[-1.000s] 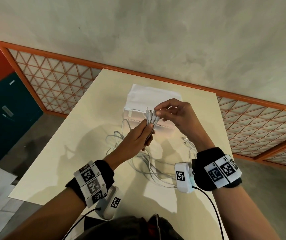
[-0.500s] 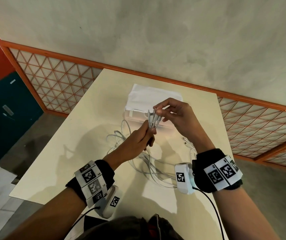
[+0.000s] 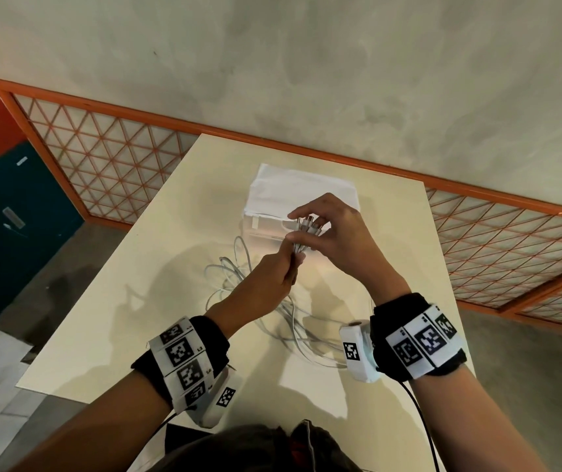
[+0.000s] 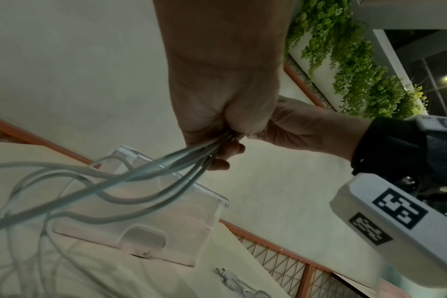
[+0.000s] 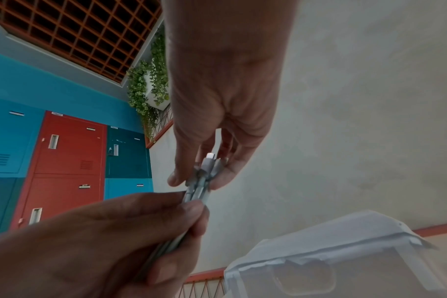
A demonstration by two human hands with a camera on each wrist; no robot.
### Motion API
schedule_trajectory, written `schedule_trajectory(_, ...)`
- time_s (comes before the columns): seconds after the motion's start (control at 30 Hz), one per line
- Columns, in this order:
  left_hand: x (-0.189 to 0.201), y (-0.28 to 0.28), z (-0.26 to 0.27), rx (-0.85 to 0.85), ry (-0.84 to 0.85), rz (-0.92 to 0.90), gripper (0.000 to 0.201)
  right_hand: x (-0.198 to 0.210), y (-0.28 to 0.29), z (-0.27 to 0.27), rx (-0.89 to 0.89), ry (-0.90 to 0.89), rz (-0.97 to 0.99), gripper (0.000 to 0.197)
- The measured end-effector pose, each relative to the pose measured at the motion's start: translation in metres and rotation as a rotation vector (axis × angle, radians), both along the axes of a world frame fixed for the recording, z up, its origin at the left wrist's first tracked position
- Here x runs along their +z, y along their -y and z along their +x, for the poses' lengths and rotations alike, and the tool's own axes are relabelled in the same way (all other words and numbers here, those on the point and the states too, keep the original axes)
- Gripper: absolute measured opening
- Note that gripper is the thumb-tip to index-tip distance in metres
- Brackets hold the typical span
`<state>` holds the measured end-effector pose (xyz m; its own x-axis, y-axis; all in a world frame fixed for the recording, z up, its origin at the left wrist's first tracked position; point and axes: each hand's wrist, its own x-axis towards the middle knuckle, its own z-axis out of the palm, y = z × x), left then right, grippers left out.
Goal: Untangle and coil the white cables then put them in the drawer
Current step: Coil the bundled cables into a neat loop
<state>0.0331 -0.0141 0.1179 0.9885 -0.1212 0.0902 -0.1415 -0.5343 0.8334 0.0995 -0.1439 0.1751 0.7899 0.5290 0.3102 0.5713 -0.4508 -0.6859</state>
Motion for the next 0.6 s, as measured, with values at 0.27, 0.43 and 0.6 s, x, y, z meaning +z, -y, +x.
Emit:
schedule_trajectory(0.27, -0.0064, 0.0026, 0.0023, 0.171, 0.136, 0.091, 0.026, -0.0039, -0.0035, 0.0015, -0.046, 0.045, 0.002, 0.034)
schedule_trajectory(0.43, -0.0079, 0.0063, 0.0012, 0.144, 0.126, 0.078, 0.009, -0.0015, -0.0054, 0.006, -0.061, -0.06, 0.072, 0.019)
schedule_trajectory(0.6, -0.0091, 0.0066, 0.0032, 0.136, 0.087, 0.044, 0.005, -0.0031, -0.007, 0.0086, -0.109, -0.178, 0.094, 0.019)
